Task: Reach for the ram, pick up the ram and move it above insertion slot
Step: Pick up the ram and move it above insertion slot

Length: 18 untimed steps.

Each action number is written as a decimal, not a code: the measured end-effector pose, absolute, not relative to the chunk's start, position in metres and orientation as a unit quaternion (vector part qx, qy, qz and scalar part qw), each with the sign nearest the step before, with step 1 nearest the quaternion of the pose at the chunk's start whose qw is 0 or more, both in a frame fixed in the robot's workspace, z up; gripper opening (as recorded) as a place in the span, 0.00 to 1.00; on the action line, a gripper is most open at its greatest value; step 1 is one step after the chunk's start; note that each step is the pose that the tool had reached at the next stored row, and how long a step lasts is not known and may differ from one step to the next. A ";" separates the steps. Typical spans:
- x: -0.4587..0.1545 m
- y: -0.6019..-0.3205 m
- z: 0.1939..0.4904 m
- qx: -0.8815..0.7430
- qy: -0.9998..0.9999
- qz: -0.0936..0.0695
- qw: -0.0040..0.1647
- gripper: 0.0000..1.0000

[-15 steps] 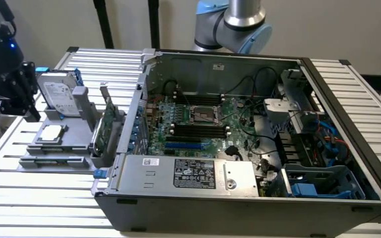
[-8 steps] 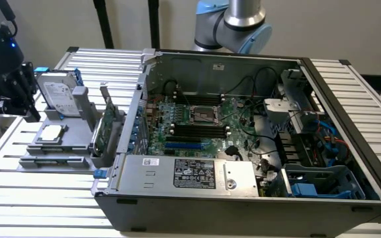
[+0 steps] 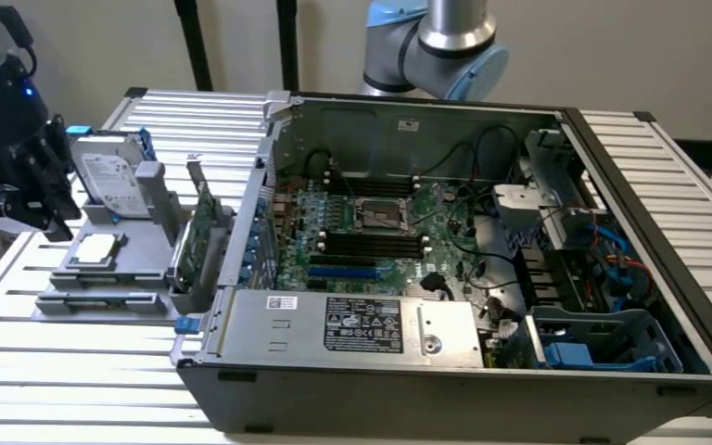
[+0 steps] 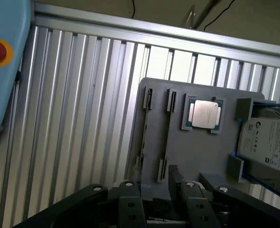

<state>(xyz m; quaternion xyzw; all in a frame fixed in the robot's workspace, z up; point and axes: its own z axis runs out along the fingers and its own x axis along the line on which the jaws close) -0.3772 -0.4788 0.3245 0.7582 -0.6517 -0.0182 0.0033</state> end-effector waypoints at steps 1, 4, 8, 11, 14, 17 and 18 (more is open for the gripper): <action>-0.377 -0.479 0.323 0.758 -0.653 -0.018 0.003 0.36; -0.378 -0.479 0.317 0.754 -0.657 -0.018 0.003 0.36; -0.379 -0.479 0.310 0.750 -0.661 -0.018 0.003 0.36; -0.379 -0.479 0.305 0.749 -0.662 -0.018 0.003 0.36; -0.381 -0.479 0.299 0.748 -0.664 -0.018 0.003 0.36; -0.383 -0.479 0.294 0.747 -0.665 -0.017 0.002 0.36; -0.384 -0.479 0.292 0.746 -0.665 -0.017 0.002 0.36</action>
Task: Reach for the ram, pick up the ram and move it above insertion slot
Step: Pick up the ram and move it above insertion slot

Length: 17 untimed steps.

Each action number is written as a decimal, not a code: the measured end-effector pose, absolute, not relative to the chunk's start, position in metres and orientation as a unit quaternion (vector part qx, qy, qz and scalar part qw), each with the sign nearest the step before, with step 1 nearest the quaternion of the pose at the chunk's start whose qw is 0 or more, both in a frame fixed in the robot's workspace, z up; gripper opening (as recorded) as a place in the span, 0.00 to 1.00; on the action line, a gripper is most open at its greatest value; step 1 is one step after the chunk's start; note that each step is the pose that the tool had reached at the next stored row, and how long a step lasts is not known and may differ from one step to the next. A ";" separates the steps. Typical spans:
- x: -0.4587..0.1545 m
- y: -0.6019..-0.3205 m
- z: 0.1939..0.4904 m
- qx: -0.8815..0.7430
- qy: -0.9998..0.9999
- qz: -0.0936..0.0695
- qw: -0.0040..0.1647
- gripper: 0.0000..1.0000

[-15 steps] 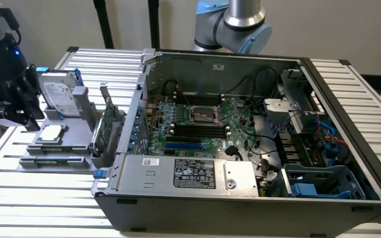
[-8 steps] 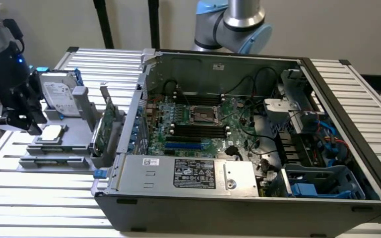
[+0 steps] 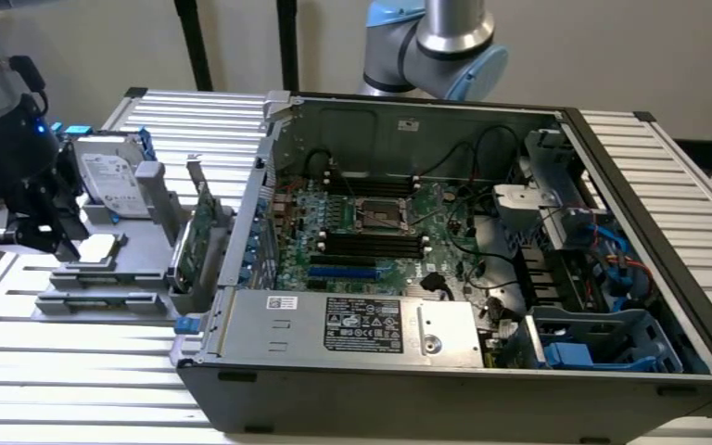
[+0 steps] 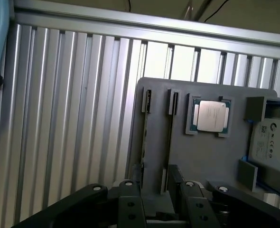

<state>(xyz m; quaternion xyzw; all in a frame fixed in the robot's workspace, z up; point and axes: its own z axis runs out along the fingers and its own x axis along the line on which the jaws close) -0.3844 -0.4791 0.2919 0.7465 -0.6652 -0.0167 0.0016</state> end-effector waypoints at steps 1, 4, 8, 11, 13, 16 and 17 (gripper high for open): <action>-0.385 -0.479 0.290 0.746 -0.665 -0.016 0.001 0.36; -0.387 -0.479 0.285 0.746 -0.666 -0.015 0.000 0.36; -0.389 -0.480 0.277 0.746 -0.665 -0.014 -0.001 0.36; -0.389 -0.482 0.272 0.746 -0.666 -0.013 -0.002 0.36; -0.389 -0.485 0.268 0.746 -0.666 -0.012 -0.002 0.36; -0.389 -0.488 0.263 0.746 -0.666 -0.012 -0.003 0.36; -0.389 -0.488 0.261 0.746 -0.666 -0.011 -0.003 0.36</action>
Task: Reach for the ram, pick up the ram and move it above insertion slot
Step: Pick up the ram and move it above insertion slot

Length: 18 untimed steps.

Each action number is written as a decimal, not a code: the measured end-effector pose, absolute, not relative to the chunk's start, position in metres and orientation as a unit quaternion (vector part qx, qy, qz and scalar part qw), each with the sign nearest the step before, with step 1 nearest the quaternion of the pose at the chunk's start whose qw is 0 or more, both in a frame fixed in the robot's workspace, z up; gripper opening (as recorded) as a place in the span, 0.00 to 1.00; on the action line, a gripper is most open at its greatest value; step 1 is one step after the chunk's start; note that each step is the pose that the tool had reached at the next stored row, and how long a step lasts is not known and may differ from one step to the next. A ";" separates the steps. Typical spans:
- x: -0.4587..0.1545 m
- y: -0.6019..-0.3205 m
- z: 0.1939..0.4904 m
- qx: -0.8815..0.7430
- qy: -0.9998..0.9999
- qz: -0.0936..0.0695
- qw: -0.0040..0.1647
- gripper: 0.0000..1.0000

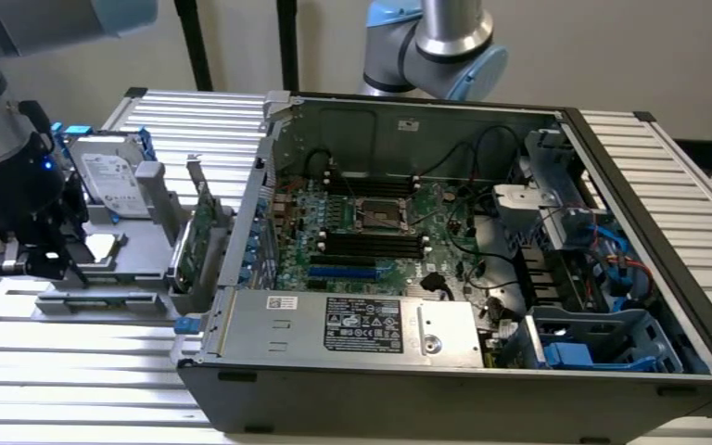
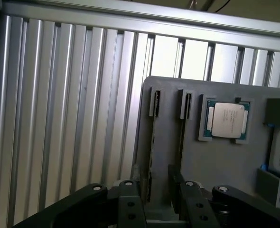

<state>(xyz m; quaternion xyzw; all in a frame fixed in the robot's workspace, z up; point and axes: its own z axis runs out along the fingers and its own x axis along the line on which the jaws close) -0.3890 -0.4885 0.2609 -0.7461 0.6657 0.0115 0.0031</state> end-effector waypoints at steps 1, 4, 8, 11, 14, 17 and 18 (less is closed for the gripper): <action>-0.389 -0.489 0.259 -0.746 0.666 0.011 0.003 0.36; -0.389 -0.490 0.254 -0.746 0.666 0.011 0.004 0.36; -0.389 -0.490 0.246 -0.746 0.666 0.010 0.005 0.36; -0.389 -0.490 0.241 -0.746 0.666 0.010 0.005 0.36; -0.389 -0.490 0.235 -0.746 0.666 0.009 0.006 0.36; -0.389 -0.490 0.230 -0.746 0.666 0.009 0.007 0.36; -0.389 -0.490 0.228 -0.746 0.666 0.009 0.007 0.36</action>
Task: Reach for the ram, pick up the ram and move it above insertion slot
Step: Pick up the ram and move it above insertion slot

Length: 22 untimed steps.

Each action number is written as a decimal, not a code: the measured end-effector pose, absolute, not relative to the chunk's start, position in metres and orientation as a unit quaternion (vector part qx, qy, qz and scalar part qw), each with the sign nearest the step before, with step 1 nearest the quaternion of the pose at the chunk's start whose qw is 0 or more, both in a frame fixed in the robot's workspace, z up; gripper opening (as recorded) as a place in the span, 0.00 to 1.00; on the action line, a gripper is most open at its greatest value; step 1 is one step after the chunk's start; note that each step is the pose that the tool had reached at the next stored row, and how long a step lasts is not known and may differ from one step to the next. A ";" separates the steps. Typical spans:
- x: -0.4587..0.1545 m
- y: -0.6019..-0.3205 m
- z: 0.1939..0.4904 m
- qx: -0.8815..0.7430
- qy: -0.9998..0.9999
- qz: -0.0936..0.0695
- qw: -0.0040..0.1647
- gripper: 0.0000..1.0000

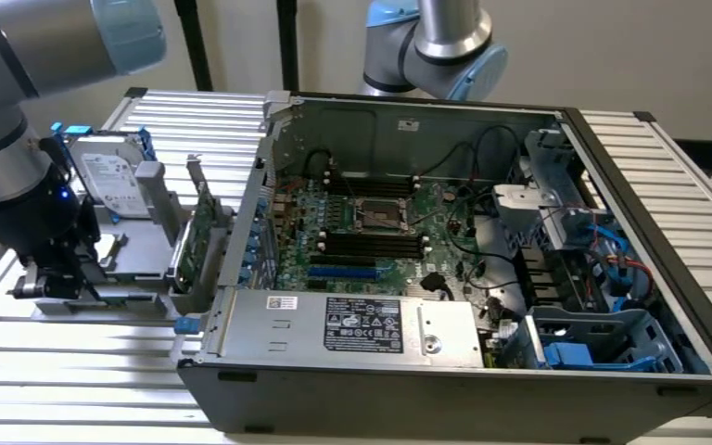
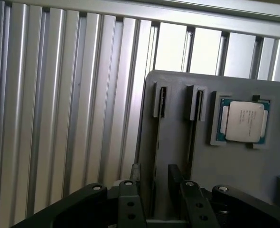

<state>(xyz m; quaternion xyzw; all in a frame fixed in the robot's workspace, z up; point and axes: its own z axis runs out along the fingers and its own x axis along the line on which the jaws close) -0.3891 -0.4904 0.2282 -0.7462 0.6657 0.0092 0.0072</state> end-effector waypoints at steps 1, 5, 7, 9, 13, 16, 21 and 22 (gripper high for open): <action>-0.389 -0.490 0.226 -0.746 0.666 0.009 0.008 0.36; -0.389 -0.490 0.219 -0.746 0.666 0.010 0.009 0.36; -0.389 -0.490 0.215 -0.746 0.666 0.011 0.009 0.36; -0.389 -0.490 0.212 -0.746 0.666 0.012 0.010 0.36; -0.389 -0.490 0.205 -0.746 0.666 0.014 0.013 0.36; -0.389 -0.490 0.203 -0.746 0.666 0.017 0.016 0.36; -0.388 -0.490 0.201 -0.737 0.676 0.018 0.017 0.36; -0.388 -0.490 0.201 -0.733 0.680 0.018 0.018 0.36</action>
